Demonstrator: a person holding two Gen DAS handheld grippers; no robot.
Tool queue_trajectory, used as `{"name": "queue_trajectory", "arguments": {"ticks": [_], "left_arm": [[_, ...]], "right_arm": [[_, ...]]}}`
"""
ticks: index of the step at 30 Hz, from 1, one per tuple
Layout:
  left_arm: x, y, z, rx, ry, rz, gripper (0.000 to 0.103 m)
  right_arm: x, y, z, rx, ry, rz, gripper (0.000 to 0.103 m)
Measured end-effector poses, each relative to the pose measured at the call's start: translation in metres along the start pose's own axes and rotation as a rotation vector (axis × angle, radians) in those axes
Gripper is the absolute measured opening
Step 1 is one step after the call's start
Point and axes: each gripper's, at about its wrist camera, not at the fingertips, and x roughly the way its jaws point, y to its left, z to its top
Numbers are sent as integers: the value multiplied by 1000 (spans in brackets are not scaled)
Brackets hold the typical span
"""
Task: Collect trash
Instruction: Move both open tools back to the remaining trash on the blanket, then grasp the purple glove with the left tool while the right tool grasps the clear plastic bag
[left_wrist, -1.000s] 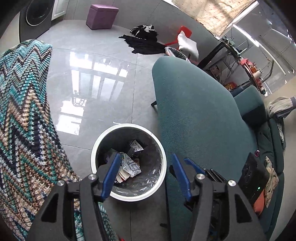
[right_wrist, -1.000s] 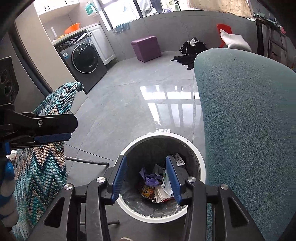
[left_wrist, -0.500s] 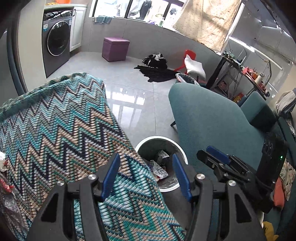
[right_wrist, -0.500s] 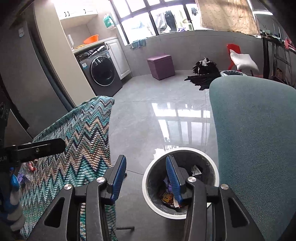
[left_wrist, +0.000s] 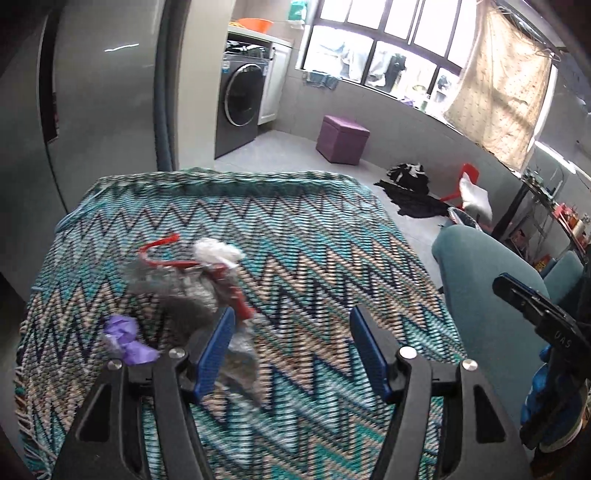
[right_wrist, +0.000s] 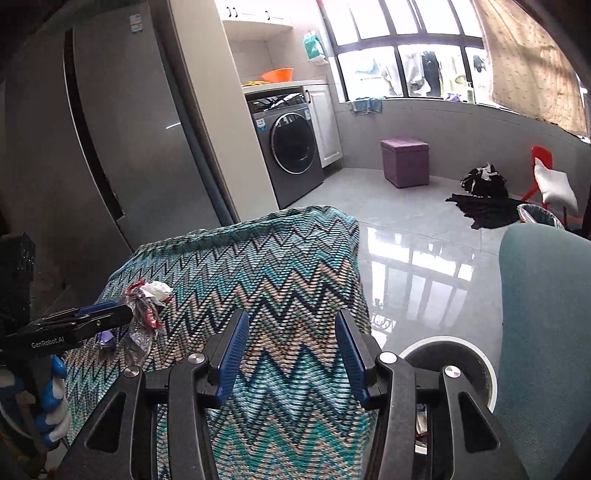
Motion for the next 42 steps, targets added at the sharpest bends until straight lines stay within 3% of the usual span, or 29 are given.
{"name": "queue_trajectory", "arguments": {"ticks": [7,13,21,26,29,31,33,42], "left_arm": [[2,87,-18,-117,9,139,63],[24,118,-32,-143,63,202,63],[39,143,-41,-211,86,160,61],[38,152,-43,-232,88,113,44],[37,149,-44,-220,84,89,33],[33,145,-44,-205,71,93,32],[30,143,-45,-197,64,90,32],[12,134,-52,-192,39,74,31]], "right_arm": [[44,60,2,-75,75,110,47],[98,116,-7,-139,185,232,51],[144,184,-15,-241,264,353,51],[173,210,-22,-293,319,324,49],[192,217,-31,-308,361,289,38],[199,217,-36,-305,374,284,16],[195,215,-37,-299,363,296,6],[136,170,-23,-176,262,344,3]]}}
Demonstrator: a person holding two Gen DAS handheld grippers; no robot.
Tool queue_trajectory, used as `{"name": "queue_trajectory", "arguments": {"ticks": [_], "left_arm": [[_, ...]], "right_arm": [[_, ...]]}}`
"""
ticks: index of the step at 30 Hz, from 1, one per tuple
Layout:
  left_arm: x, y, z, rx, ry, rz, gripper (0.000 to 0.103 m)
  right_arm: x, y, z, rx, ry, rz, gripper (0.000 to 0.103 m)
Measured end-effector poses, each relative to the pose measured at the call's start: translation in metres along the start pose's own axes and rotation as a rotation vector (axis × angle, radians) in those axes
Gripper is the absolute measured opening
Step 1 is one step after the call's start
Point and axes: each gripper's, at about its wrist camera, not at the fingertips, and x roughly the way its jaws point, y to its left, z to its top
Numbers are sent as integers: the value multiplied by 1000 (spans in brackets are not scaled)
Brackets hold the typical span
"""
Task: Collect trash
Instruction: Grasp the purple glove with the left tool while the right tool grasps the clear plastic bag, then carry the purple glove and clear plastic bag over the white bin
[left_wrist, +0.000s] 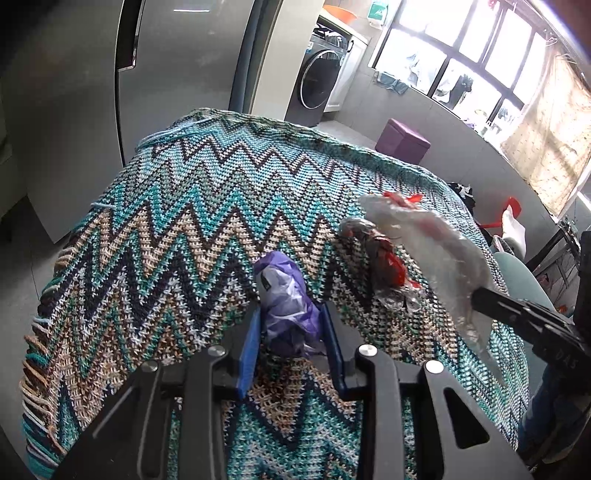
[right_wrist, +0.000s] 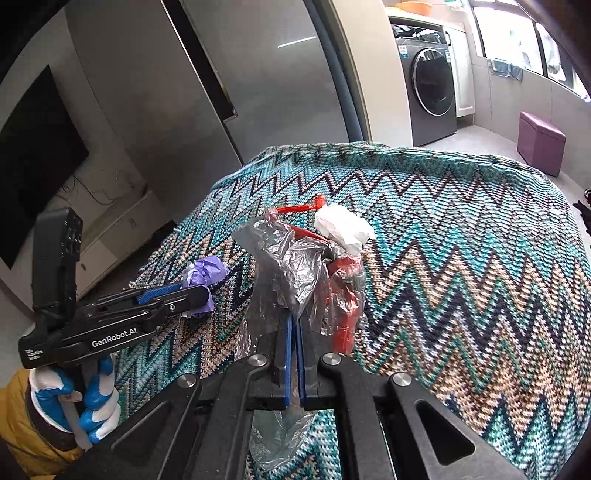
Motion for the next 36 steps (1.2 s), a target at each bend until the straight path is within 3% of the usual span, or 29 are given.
{"name": "queue_trajectory", "arguments": {"ticks": [16,26,31,36], "left_arm": [[-46,-38,-13,65,-50,-18,31],[-44,-59,-7,102,-34,-7,31],[-40,-97,3,167,-24,-51,31],[-28,-163,12,274,4,-143,31]], "right_arm": [[-117,-54,-32,147,-201,-73,3],[-164,-91,-55,204,-265,-117,3],[-184,-118,-68,246,-299,-156,3],[-213,-158,-83,311,-328,-221,3]]}}
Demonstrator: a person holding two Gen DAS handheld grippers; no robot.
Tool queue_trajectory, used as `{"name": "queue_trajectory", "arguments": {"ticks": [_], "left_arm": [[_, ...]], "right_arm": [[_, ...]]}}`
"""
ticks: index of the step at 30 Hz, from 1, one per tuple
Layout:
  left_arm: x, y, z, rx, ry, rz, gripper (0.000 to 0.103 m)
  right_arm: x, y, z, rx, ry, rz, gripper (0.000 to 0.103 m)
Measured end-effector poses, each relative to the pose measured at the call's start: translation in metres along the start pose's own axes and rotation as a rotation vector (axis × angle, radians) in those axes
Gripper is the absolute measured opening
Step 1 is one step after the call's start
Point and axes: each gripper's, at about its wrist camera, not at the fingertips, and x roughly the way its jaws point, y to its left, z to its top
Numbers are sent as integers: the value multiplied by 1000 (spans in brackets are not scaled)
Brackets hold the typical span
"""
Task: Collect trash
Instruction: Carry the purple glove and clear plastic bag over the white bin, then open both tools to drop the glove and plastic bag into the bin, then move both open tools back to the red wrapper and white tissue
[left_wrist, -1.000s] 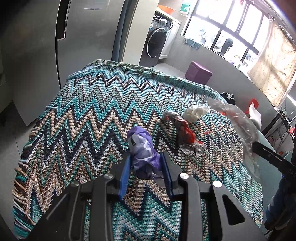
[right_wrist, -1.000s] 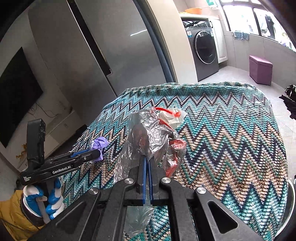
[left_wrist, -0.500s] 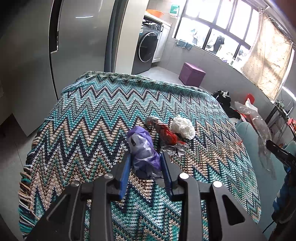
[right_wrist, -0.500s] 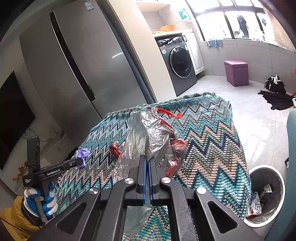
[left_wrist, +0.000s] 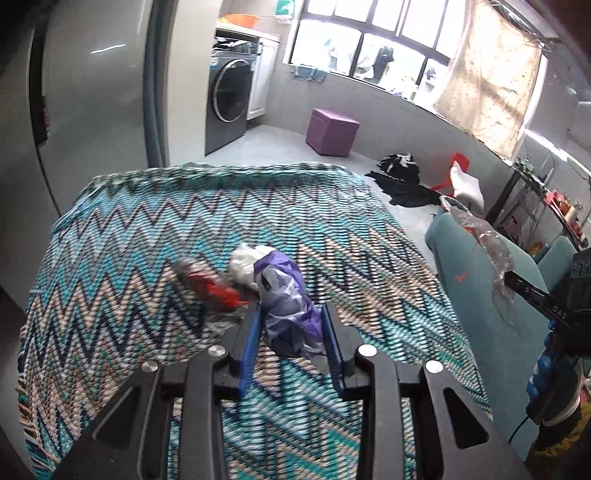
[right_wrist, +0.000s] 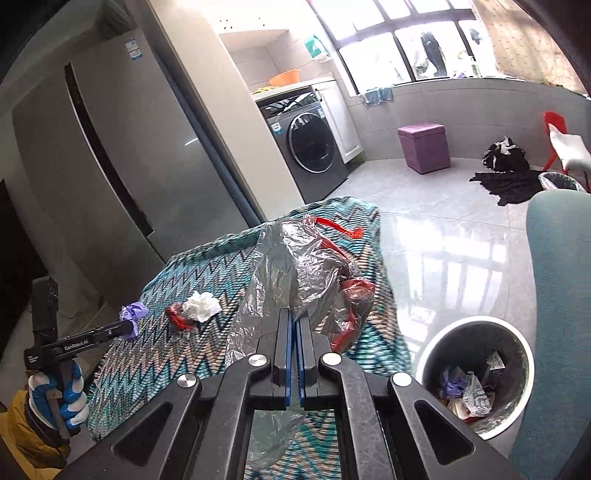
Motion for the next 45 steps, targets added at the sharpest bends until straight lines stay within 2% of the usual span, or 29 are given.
{"name": "queue_trajectory", "arguments": {"ticks": [6,11,17,20,26,30,31,32,33,34,35,40,45], "left_arm": [[37,-89,26,143,52,-131,31],[74,-164,37,231,110,-249,31],[132,-237,39,286,212,-322,31],[159,-263,33,312,247,-315,31],[208,-287,34,272,301,-307,32],[233,-294,36,235,323,-312,34],[238,-294,37,221,334,-316,36],[243,-294,37,208,338,-312,42],[246,-294,37,200,339,-314,52],[248,-294,37,194,340,-316,56],[249,-294,37,191,342,-318,57],[240,-293,31,209,345,-328,57],[198,-285,30,274,255,-265,57]], "right_arm": [[-16,-55,-2,58,-11,-106,3],[-13,-98,-8,99,24,-178,3],[5,-146,-22,163,91,-225,3],[15,-165,-27,183,117,-244,3],[40,-196,-39,211,180,-281,3],[53,-205,-48,197,221,-349,5],[53,-207,-50,199,222,-362,14],[51,-209,-52,205,220,-374,20],[49,-210,-53,212,215,-382,32],[46,-210,-55,216,208,-388,38],[43,-211,-57,215,204,-395,39],[25,-203,-55,204,182,-428,39],[6,-179,-42,170,143,-432,39]]}}
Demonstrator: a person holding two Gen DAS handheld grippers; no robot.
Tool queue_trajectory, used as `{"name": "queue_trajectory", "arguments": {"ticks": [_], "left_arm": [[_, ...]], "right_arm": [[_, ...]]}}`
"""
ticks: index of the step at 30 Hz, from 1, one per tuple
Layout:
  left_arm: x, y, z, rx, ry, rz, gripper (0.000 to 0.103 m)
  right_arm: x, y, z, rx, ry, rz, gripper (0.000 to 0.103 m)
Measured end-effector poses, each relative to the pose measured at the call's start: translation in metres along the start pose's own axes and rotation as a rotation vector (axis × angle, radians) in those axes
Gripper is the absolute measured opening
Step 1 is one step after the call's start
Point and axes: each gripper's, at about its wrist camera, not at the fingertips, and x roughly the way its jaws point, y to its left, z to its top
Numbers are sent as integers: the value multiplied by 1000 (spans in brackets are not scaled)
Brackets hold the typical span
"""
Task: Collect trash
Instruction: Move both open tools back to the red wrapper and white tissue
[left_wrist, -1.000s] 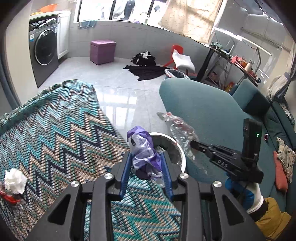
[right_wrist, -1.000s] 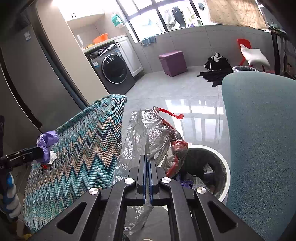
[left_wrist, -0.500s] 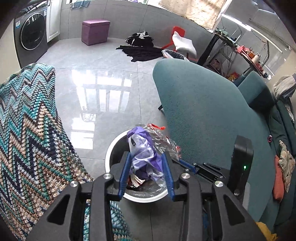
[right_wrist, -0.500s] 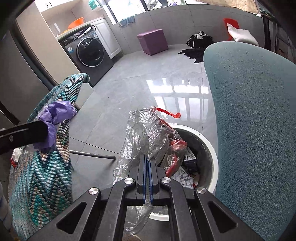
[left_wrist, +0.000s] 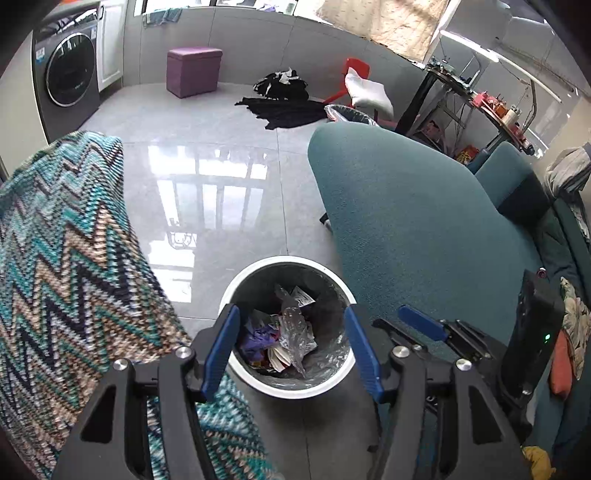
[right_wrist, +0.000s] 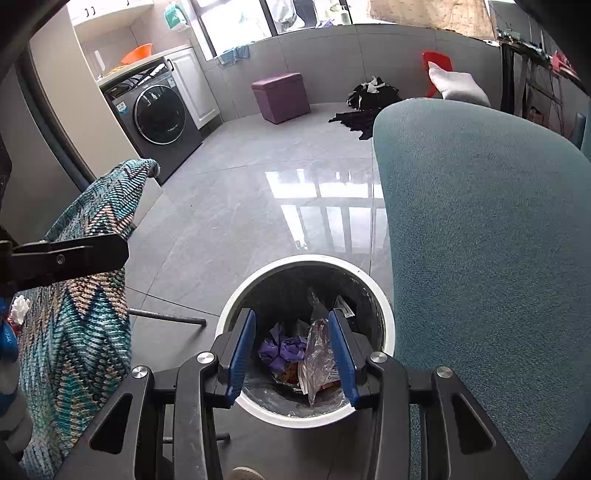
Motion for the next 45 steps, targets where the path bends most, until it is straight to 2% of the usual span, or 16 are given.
{"name": "queue_trajectory", "arguments": {"ticks": [5,10,17,23,29,38,45], "left_arm": [[-56,12,-19,42,-105,135,57],[-115,40,-46,22,-209,239,57],[-186,76,-83,2,-295,390,57],[-234,105,-113,-63,-367,502,57],[-266,130,-137,-116,-413,569,57],[-297,160,-166,-184,-475,609,57],[-307,190,-183,-242,-489,639,57]], "right_arm": [[-39,33,8,-74,-63,37,39],[-74,81,11,-162,-120,114,41],[-104,153,7,-271,-165,218,43],[-114,205,-3,-341,-177,288,44],[-115,245,-13,-396,-171,318,45],[-112,285,-22,-444,-161,323,46],[-106,307,-26,-464,-142,317,50]]}}
